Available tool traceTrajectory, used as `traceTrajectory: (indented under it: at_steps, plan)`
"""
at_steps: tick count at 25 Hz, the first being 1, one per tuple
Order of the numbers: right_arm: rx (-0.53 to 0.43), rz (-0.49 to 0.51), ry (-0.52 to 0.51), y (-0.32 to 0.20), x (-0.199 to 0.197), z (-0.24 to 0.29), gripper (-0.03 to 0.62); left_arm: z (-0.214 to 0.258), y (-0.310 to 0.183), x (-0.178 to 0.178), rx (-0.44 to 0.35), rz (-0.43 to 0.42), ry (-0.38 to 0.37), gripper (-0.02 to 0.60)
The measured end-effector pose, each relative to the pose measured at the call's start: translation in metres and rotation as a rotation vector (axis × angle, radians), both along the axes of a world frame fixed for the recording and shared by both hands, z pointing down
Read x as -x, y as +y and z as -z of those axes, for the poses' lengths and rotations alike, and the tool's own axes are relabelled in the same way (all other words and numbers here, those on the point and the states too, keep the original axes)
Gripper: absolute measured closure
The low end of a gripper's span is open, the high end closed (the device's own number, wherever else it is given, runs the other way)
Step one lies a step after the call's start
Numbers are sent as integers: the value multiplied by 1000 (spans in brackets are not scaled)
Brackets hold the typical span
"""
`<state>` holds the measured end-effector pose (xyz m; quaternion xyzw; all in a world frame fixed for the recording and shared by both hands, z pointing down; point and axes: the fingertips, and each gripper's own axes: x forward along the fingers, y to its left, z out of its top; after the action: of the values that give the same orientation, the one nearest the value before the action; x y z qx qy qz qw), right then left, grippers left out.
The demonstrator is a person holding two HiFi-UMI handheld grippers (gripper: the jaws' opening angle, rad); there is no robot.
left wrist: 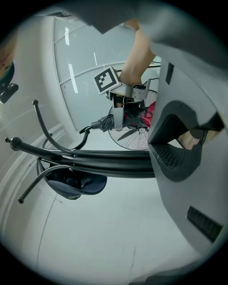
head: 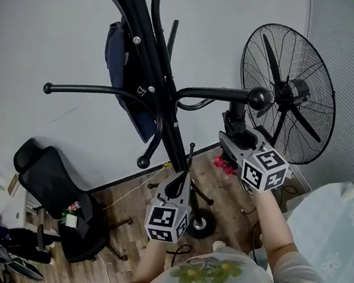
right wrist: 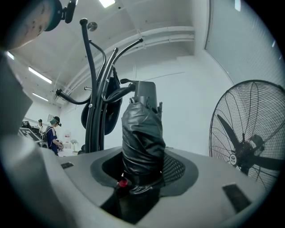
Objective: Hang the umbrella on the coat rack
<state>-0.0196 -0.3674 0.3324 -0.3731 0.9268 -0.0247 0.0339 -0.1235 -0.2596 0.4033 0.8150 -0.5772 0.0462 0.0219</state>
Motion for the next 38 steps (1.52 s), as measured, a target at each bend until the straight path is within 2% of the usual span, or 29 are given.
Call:
traceTrajectory:
  at_steps: [11,28,38]
  plan:
    - [31,27,13,-7,2,-7,373,-1,-7,-4,9,-12,-4,577]
    - [42,201,78,5,21,-12,373,-2,-11,-11,15,-30,-13,577]
    - [39,231,110,8,29,-13,373,-4,-11,-10,21,-32,-6,577]
